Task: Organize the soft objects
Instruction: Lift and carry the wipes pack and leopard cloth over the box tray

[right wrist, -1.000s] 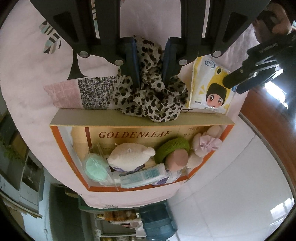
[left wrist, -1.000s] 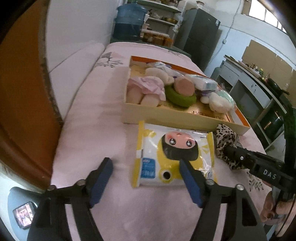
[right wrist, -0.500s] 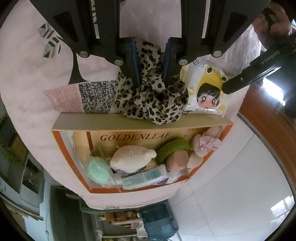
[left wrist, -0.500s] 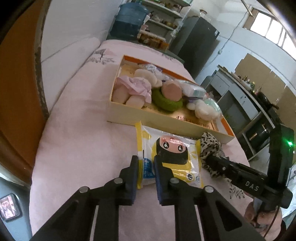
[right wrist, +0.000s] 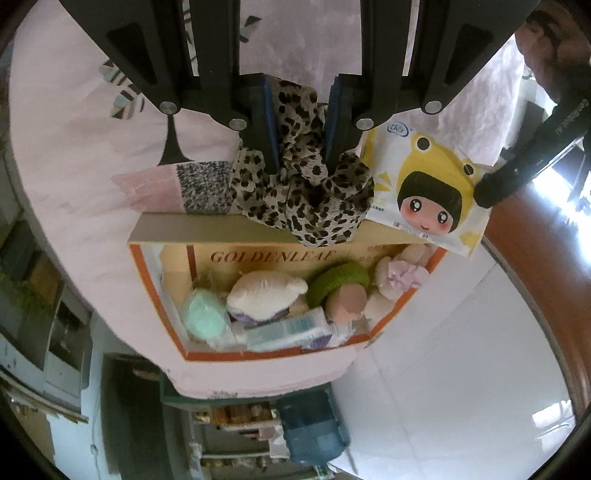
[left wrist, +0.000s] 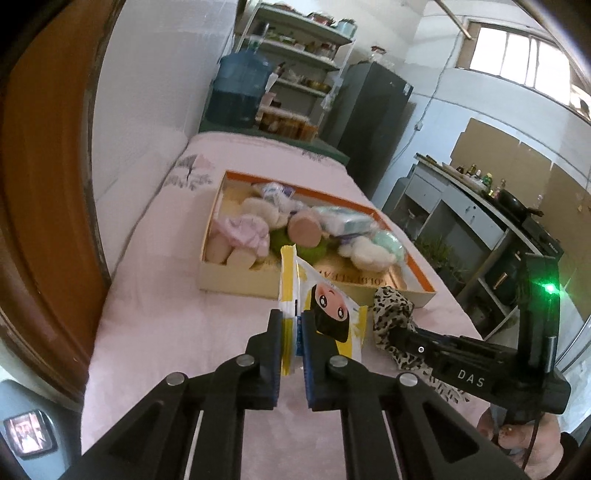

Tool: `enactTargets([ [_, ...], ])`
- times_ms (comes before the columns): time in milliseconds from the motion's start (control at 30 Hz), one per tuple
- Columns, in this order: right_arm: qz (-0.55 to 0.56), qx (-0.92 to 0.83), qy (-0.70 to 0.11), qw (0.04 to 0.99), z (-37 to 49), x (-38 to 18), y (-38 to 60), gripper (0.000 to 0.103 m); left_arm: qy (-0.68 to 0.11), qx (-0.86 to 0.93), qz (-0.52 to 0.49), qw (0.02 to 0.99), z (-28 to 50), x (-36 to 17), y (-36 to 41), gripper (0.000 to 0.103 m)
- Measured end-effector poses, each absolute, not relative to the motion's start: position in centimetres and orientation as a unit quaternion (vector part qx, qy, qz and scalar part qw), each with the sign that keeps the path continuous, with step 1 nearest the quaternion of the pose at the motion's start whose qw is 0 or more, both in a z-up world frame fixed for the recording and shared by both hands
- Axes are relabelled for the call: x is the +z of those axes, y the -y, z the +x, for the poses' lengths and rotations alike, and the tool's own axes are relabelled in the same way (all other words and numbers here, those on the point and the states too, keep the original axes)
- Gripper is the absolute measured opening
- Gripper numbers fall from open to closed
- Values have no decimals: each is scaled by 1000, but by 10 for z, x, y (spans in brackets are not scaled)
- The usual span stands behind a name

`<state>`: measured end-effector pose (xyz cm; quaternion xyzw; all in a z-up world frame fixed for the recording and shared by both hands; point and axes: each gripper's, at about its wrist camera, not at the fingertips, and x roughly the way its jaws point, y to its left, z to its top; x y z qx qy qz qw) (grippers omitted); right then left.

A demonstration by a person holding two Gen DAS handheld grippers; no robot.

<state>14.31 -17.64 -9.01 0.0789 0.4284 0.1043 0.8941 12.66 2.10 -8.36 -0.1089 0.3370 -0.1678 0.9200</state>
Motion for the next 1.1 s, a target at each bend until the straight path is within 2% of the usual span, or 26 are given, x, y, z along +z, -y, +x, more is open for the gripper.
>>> enactTargets([
  [567, 56, 101, -379, 918, 118, -41, 180, 22, -288, -166, -91, 939, 106, -42, -18, 9],
  [1100, 24, 94, -342, 935, 126, -1, 190, 22, -256, -172, -88, 947, 129, -5, -7, 9],
])
